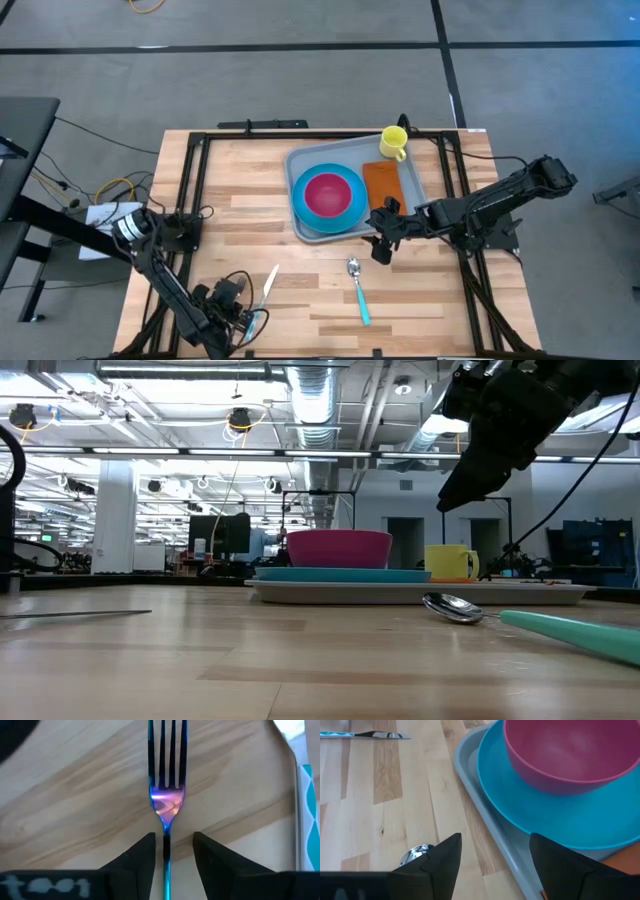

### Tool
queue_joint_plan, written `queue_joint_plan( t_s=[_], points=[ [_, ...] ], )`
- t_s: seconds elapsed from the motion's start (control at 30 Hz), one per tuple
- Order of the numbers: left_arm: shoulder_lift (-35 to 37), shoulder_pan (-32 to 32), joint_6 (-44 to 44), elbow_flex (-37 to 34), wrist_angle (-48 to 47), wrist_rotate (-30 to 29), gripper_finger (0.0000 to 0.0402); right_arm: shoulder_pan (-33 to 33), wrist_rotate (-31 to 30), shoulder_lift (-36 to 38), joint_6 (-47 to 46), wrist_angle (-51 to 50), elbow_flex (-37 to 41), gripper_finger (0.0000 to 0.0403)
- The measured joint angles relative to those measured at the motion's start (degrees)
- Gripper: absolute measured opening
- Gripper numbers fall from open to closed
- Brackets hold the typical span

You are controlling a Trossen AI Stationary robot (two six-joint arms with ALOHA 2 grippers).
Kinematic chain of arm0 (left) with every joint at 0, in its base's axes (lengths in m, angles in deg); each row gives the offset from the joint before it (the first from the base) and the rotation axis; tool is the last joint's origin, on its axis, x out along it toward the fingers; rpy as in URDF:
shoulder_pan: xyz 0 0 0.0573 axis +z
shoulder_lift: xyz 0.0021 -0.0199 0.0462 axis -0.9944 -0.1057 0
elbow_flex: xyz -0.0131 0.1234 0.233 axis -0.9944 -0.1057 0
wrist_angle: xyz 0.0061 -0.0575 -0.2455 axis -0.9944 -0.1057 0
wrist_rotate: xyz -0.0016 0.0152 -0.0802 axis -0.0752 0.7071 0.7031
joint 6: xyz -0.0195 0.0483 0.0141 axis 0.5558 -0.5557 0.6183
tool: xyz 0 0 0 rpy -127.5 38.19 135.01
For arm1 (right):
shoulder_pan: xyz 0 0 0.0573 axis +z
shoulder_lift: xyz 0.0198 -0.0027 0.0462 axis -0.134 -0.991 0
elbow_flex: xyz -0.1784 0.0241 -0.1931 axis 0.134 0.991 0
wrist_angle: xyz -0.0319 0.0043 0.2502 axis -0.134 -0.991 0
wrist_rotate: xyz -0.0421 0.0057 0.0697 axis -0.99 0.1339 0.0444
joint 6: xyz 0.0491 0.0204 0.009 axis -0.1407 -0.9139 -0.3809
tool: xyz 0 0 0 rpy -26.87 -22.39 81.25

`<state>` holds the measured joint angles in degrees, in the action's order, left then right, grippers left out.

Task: Set up tray
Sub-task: Put the purple fork on top of the orange napkin

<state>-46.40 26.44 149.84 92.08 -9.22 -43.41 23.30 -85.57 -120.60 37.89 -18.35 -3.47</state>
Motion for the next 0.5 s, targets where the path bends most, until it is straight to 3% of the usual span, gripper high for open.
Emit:
queue_joint_plan(
  t_s=[0.1,0.27,0.5],
  points=[
    [-0.1,0.0,-1.8,-0.2,-0.6,0.4,0.0104,0.0,0.0,0.0,0.0,0.0,0.0,0.0227],
    [-0.4,0.4,-4.5,0.8,-1.3,-1.4,0.0014,0.0,-0.1,0.0,0.0,0.5,0.0,0.0227],
    [-0.6,4.7,-5.1,9.3,-15.0,-8.0,0.0004,0.0,-0.1,0.0,-2.0,0.8,0.0,0.0227]
  ],
)
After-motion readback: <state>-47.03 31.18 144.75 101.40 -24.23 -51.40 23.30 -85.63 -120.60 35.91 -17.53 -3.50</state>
